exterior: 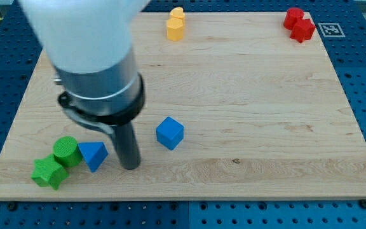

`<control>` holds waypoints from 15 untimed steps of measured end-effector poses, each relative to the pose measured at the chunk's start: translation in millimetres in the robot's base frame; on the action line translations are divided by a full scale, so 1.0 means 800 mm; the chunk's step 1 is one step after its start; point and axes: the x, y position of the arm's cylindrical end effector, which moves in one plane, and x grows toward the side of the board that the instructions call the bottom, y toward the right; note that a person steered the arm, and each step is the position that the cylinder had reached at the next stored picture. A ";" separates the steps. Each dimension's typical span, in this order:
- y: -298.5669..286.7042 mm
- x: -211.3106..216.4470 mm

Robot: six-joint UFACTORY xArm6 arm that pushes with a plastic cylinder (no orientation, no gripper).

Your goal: Slide the blue cube above the green circle

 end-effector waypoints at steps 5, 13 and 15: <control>0.121 -0.052; -0.048 -0.060; -0.078 -0.060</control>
